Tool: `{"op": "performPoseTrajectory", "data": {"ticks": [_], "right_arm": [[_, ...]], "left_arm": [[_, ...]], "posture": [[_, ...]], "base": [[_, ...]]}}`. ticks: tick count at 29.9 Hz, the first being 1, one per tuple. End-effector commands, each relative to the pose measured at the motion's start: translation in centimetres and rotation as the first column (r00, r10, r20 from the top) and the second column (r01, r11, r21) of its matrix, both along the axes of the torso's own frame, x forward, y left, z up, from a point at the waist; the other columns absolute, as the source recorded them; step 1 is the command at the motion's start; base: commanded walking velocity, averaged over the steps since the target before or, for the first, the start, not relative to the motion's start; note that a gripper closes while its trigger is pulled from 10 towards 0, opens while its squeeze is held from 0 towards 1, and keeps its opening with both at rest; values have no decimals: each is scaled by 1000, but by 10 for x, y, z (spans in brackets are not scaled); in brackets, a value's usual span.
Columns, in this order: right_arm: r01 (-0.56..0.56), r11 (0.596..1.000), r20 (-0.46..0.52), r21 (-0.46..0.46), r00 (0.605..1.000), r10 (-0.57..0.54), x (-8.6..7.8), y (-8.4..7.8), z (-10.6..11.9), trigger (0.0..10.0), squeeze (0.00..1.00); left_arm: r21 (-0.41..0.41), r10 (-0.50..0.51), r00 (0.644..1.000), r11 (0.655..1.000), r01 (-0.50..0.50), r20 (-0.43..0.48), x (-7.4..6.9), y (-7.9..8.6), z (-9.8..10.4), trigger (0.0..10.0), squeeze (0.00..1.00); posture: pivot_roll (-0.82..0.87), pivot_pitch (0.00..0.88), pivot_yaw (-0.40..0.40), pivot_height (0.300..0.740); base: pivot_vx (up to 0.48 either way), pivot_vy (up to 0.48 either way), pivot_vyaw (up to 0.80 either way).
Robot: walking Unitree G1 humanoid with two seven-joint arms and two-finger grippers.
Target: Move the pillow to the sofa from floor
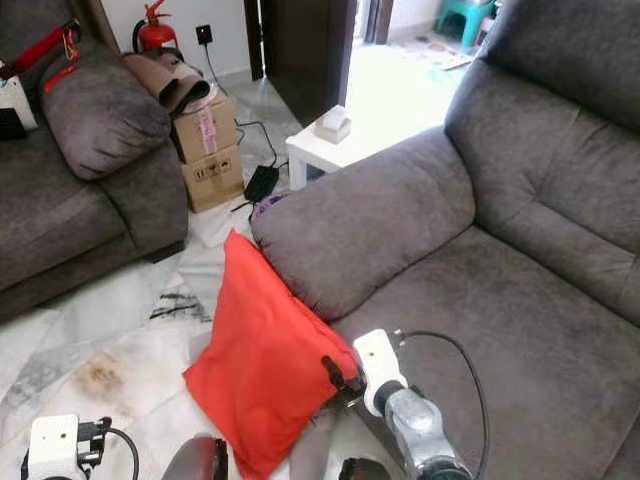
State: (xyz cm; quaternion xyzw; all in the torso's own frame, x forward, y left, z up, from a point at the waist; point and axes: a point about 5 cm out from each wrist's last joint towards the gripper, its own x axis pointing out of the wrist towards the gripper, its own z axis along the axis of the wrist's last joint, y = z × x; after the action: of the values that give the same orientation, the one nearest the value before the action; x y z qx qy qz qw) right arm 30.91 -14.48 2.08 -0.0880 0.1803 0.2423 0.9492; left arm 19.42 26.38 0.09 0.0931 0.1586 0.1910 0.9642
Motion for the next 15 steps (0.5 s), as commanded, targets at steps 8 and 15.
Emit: {"op": "performPoseTrajectory", "data": {"ticks": [8,15], "right_arm": [[-13,998,-48,55,999,16,3,7,1,10000,1000],[33,994,-55,107,998,-28,5,4,3,10000,1000]], "left_arm": [[-5,-21,1000,1000,21,11,-2,3,10,10000,0],[-12,-10,1000,1000,10,20,1,4,13,10000,0]], "posture": [[273,263,-6,632],[302,242,-17,632]], "base": [[0,0,0],[0,0,0]]}}
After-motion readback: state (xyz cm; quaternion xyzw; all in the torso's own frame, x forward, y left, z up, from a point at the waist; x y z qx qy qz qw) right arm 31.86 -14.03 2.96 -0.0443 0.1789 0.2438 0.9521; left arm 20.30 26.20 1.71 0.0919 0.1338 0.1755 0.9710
